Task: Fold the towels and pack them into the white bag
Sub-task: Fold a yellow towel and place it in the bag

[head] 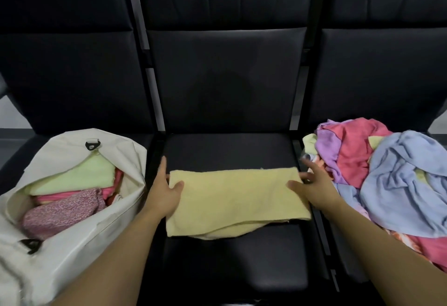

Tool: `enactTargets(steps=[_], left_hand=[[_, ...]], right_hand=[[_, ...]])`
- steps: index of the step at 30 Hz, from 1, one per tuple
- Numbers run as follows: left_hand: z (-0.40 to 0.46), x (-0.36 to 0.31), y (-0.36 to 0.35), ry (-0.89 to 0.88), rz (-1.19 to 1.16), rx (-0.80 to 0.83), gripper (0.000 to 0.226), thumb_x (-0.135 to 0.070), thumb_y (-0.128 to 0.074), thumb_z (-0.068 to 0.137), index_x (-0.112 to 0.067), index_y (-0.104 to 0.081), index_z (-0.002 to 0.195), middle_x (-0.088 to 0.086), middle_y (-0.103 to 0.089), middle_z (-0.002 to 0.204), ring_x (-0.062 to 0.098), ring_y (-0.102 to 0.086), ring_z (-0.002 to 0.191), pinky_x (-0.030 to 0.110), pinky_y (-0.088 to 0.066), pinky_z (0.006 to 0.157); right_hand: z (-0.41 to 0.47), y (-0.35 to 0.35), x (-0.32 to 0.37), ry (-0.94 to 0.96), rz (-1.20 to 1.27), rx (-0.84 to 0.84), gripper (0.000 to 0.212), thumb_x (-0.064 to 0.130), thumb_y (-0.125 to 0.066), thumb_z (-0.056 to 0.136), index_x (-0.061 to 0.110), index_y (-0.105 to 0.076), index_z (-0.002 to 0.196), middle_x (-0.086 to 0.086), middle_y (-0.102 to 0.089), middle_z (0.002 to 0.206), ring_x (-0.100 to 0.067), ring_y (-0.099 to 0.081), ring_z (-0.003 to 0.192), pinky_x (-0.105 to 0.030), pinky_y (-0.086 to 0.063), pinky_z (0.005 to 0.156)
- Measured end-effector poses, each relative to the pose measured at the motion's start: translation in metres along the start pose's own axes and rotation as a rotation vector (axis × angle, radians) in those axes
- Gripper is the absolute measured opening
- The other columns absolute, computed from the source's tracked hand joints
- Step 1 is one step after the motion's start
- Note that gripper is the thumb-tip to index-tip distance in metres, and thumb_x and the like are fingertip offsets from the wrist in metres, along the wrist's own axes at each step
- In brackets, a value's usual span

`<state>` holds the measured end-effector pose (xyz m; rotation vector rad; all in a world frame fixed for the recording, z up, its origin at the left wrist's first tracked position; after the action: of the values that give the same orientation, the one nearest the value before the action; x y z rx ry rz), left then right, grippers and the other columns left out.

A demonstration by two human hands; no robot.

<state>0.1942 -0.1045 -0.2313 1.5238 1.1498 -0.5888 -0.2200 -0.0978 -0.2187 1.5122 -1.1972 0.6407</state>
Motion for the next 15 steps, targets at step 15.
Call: enactTargets(steps=[15], left_hand=[[-0.049, 0.011, -0.112, 0.234, 0.377, 0.733, 0.017, -0.028, -0.057, 0.103, -0.015, -0.064, 0.112, 0.007, -0.070, 0.099, 0.017, -0.067, 0.077, 0.035, -0.062, 0.076]], right_hand=[[0.003, -0.075, -0.014, 0.214, -0.629, 0.355, 0.027, 0.028, -0.055, 0.102, 0.027, -0.064, 0.127, 0.003, -0.036, 0.159, -0.015, -0.028, 0.149, -0.027, -0.021, 0.120]])
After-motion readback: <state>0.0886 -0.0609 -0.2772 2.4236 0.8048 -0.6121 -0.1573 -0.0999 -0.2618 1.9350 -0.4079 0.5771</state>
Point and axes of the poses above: each hand's wrist, its own z-axis towards the middle knuckle, its own y-axis out of the back of the hand, x = y × z, the point moved 9 cm from there along z, towards the middle knuckle
